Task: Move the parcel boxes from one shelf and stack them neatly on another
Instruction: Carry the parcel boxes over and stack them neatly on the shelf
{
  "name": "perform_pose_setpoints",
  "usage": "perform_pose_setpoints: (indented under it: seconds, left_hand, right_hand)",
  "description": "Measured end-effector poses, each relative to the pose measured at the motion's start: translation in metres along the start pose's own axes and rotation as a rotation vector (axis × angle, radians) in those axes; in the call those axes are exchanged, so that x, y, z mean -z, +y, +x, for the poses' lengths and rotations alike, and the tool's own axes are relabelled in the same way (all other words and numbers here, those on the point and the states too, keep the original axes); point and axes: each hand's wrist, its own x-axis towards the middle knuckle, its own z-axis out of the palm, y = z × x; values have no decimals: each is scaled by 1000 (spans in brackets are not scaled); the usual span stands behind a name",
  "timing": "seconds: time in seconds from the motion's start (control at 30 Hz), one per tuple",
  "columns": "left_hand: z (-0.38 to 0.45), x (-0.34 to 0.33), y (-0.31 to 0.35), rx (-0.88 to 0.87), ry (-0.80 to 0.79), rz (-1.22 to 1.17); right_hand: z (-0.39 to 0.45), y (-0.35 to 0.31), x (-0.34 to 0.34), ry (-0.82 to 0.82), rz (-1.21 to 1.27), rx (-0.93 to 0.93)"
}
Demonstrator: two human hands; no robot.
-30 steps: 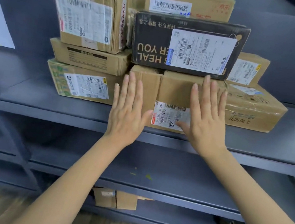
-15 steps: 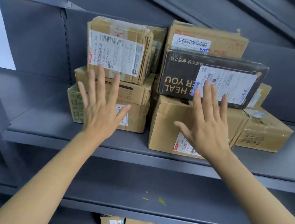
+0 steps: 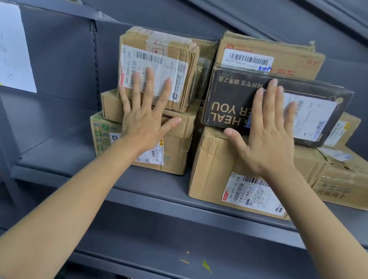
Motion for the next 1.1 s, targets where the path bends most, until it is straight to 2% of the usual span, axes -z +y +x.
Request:
perform_pose_setpoints:
  seconds: [0.07, 0.13, 0.2, 0.23, 0.3, 0.33, 0.4, 0.63, 0.77, 0.87, 0.93, 1.0, 1.1]
  left_hand:
    - [-5, 4, -1, -27, 44, -43]
    - [-3, 18, -7, 29, 180, -156]
    - [1, 29, -24, 231, 315, -372]
    - [3, 30, -37, 362, 334, -526]
    - [1, 31, -59, 557, 291, -860]
    - [-1, 29, -66, 584, 245, -976]
    - [0, 25, -68, 531, 145, -1043]
    - [11, 11, -60, 427, 92, -920]
    - [17, 16, -69, 418, -37, -816]
    - [23, 29, -77, 312, -93, -507]
    - [30, 37, -75, 222, -83, -478]
    - [32, 41, -65, 156, -141, -496]
    - [31, 39, -50, 94, -212, -385]
  right_hand:
    - [-5, 1, 0, 16, 18, 3]
    - [-6, 2, 3, 56, 53, 3]
    - [-4, 2, 6, 93, 100, -6]
    - [-2, 2, 8, 109, 116, -14]
    - [1, 1, 12, 115, 154, -39]
    - [2, 0, 13, 100, 178, -53]
    - [4, -2, 14, 70, 200, -75]
    - [8, -11, 7, 70, 151, -138]
    - [13, -19, 2, 85, 132, -157]
    - [10, -17, 3, 70, 116, -149]
    - [9, -15, 3, 71, 116, -143]
    - [9, -17, 3, 66, 110, -153]
    - [9, -18, 2, 63, 90, -179]
